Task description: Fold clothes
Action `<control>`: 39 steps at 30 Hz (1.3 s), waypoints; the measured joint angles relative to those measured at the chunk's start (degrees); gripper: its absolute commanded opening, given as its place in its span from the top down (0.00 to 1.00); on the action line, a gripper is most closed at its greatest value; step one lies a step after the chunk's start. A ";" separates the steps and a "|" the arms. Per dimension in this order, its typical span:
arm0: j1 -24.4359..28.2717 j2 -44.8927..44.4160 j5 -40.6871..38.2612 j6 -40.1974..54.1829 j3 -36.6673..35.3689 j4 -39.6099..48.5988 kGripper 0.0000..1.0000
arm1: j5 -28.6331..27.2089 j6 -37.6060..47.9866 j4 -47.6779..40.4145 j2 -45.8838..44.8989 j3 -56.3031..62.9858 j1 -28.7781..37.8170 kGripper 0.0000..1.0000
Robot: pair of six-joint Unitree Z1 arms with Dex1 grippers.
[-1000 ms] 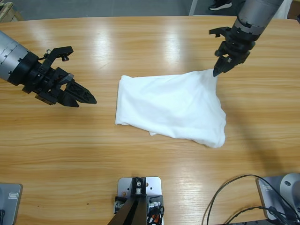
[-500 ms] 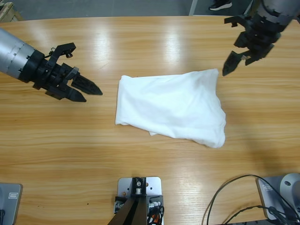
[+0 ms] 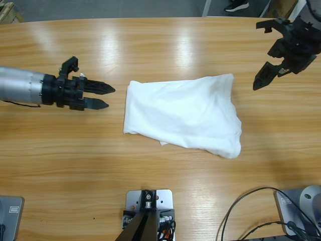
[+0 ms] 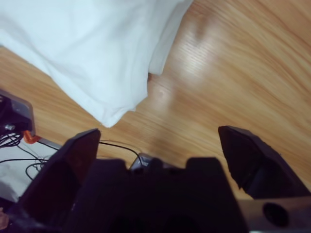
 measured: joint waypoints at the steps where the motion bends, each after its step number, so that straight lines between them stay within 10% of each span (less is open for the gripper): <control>1: -0.13 1.90 -0.18 -1.49 0.66 -2.97 0.15 | 0.00 0.00 0.03 -0.29 0.07 0.00 0.00; 19: -5.69 16.21 0.66 -12.11 -1.97 -18.05 0.20 | -0.01 -0.88 1.33 -1.43 0.10 0.04 0.00; 21: -6.38 17.27 0.66 -13.48 -3.25 -18.84 0.36 | -0.01 -1.26 1.34 -1.43 0.10 0.05 0.00; 24: -6.96 18.09 0.66 -14.52 -4.41 -19.29 1.00 | -0.07 -1.56 1.34 -1.43 0.10 0.04 0.00; 39: -7.25 19.38 1.35 -15.10 -4.04 -20.86 1.00 | -0.07 -1.78 1.36 -1.44 0.09 -0.03 0.06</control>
